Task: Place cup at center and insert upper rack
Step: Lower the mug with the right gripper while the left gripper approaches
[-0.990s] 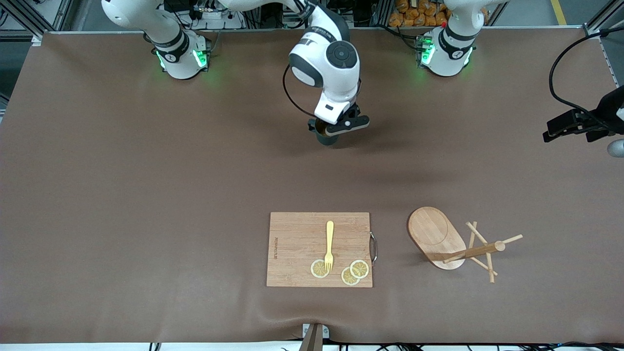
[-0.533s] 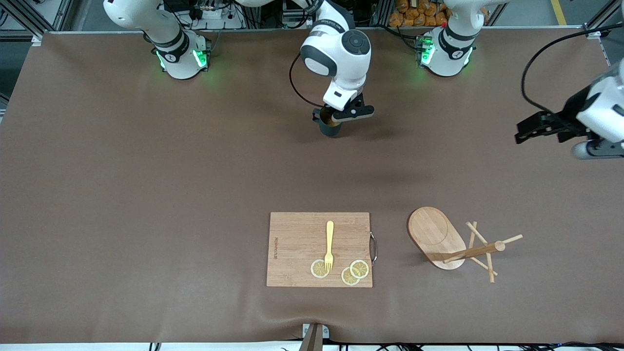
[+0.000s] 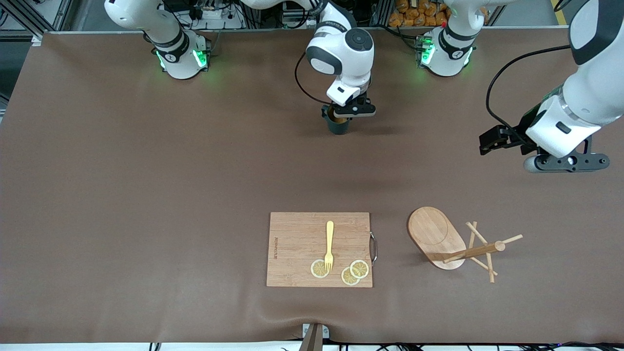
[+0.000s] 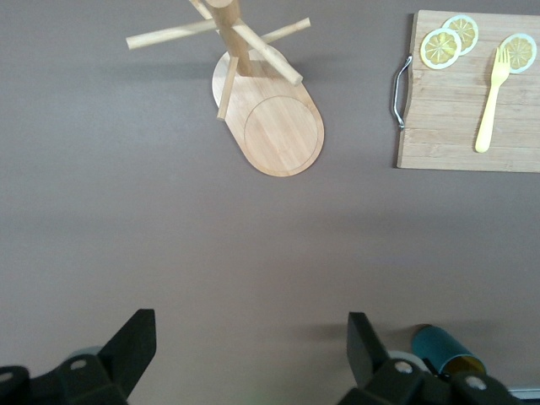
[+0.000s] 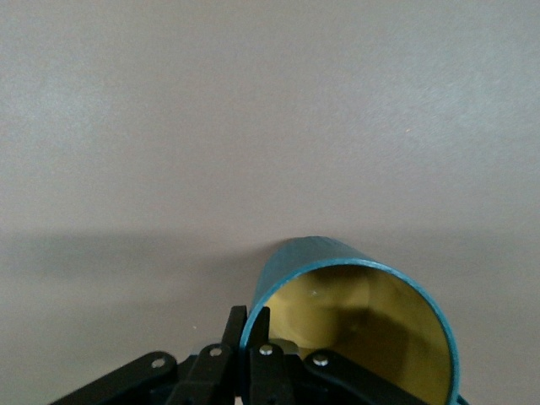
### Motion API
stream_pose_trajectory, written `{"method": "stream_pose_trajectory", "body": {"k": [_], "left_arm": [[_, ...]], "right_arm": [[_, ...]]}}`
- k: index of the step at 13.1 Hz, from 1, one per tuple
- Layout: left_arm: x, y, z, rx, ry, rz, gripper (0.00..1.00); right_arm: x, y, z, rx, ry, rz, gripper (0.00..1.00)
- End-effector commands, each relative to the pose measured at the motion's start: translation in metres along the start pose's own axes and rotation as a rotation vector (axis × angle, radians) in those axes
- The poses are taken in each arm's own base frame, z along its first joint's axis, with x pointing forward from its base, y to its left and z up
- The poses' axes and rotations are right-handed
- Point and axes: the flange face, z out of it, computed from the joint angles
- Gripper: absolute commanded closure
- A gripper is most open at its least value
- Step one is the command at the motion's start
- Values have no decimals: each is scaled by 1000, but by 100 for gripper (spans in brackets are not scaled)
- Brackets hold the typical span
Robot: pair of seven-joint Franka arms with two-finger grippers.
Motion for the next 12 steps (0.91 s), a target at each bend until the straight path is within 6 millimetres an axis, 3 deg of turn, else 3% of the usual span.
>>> {"method": "stream_pose_trajectory", "body": {"k": [1, 5, 7, 9, 12], "left_arm": [[-1, 14, -1, -12, 10, 15, 0], [-4, 38, 5, 22, 15, 62, 0], [-5, 44, 5, 21, 14, 71, 0], [-9, 53, 6, 22, 12, 42, 0], [-23, 90, 6, 26, 9, -40, 0]], "right_arm": [[-1, -4, 2, -7, 27, 15, 100], [0, -2, 4, -26, 44, -4, 98], [2, -1, 3, -24, 45, -2, 75], [3, -2, 1, -22, 46, -2, 65], [4, -2, -3, -16, 48, -2, 46]]}}
